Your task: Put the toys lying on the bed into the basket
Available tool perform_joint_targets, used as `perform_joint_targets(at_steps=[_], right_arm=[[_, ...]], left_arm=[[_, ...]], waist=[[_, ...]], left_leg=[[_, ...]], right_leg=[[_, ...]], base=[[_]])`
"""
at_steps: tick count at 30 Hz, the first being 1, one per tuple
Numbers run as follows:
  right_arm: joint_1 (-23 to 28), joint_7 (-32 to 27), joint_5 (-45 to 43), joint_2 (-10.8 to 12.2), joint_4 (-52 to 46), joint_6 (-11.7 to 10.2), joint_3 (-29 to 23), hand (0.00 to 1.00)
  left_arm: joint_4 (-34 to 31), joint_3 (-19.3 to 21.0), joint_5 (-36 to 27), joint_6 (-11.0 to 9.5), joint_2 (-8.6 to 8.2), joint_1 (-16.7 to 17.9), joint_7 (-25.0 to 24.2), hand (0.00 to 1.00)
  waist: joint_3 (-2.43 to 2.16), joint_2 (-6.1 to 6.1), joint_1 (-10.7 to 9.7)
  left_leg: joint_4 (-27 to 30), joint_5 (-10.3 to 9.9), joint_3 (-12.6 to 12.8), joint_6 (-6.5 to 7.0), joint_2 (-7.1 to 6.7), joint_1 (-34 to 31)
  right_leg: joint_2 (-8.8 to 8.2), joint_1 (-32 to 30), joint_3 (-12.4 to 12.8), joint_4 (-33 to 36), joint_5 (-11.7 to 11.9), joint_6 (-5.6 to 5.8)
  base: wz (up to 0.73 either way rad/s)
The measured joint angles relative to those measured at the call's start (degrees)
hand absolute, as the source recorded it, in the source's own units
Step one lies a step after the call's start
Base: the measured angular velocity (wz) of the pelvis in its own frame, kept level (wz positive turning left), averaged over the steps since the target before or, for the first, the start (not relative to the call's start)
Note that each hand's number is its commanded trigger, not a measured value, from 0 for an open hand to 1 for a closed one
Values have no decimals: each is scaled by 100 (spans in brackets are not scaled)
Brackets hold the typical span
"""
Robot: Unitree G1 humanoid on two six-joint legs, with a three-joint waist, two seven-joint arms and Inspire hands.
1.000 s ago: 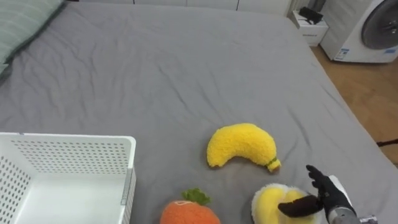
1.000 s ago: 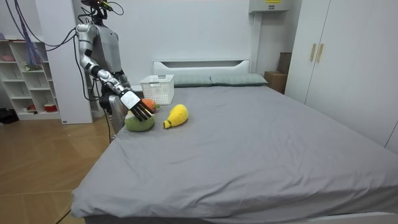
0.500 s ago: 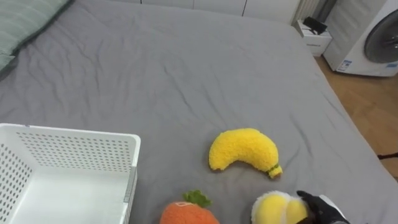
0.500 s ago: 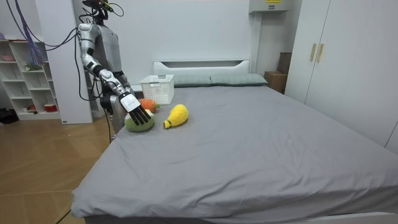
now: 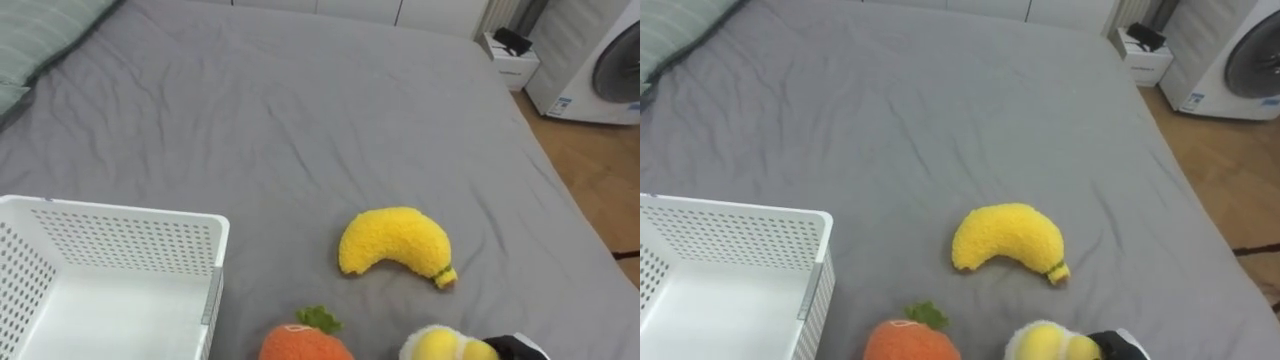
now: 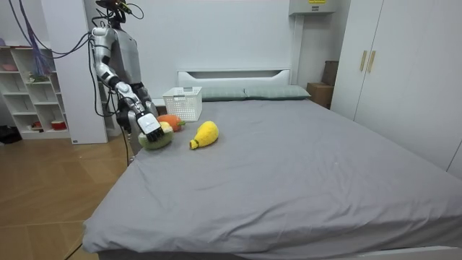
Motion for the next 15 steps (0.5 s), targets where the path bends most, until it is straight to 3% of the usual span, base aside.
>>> perform_joint_targets(at_steps=[15], right_arm=[[-17,-45,-648,12,-654,15,19,100]], left_arm=[[-152,7,-8,-21,-85,-79,90,0]], waist=[[-29,95,4]], left_leg=[[-8,2,6,2,-5,-5]], right_leg=[[-9,14,-16,13,-2,2]], base=[[0]])
